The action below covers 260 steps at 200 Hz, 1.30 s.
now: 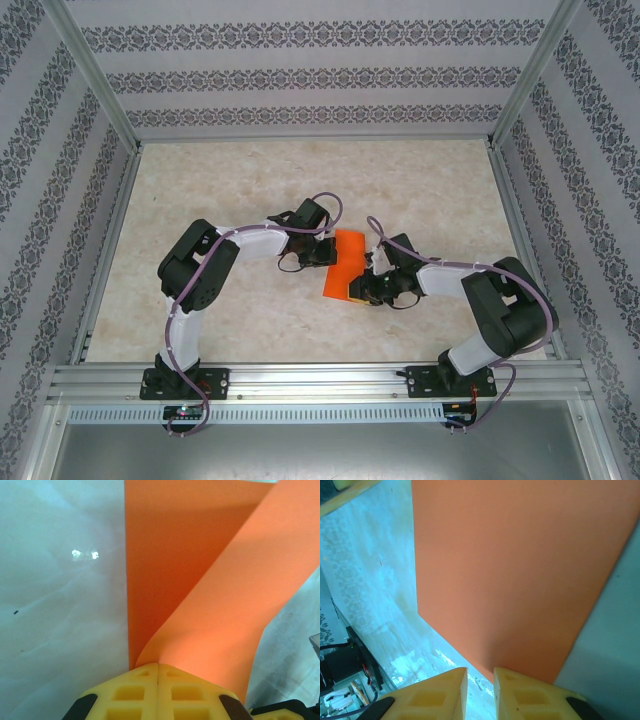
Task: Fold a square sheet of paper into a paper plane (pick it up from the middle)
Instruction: Fold the square sheet of paper in half at the center of the table.
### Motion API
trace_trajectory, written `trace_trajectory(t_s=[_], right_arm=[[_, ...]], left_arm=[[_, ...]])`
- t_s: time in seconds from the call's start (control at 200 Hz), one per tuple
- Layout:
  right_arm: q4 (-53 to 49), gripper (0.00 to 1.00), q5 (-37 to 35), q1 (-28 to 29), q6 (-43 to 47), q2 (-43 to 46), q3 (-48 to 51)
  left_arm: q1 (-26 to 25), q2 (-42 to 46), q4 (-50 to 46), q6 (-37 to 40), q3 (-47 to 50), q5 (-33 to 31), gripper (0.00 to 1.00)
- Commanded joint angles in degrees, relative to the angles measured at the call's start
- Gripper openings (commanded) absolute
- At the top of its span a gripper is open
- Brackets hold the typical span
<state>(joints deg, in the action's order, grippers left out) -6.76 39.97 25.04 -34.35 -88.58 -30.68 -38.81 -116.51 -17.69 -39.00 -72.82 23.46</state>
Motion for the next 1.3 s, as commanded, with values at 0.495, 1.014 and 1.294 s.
trace_trajectory(t_s=[0.495, 1.014, 1.294], right_arm=[[-4.2, 0.22, -2.9, 0.4, 2.7, -0.8, -0.5], [-2.3, 0.23, -2.3, -4.7, 0.6, 0.5, -9.4], [-1.0, 0.23, -5.1, -6.0, 2.3, -6.9, -5.4]], left_arm=[[-0.9, -1.8, -4.4, 1.8, 0.1, -1.4, 0.0], [-0.9, -1.6, -4.9, 2.1, -0.3, -1.5, 0.0], [-0.9, -1.6, -5.3, 2.4, -0.3, -1.7, 0.0]])
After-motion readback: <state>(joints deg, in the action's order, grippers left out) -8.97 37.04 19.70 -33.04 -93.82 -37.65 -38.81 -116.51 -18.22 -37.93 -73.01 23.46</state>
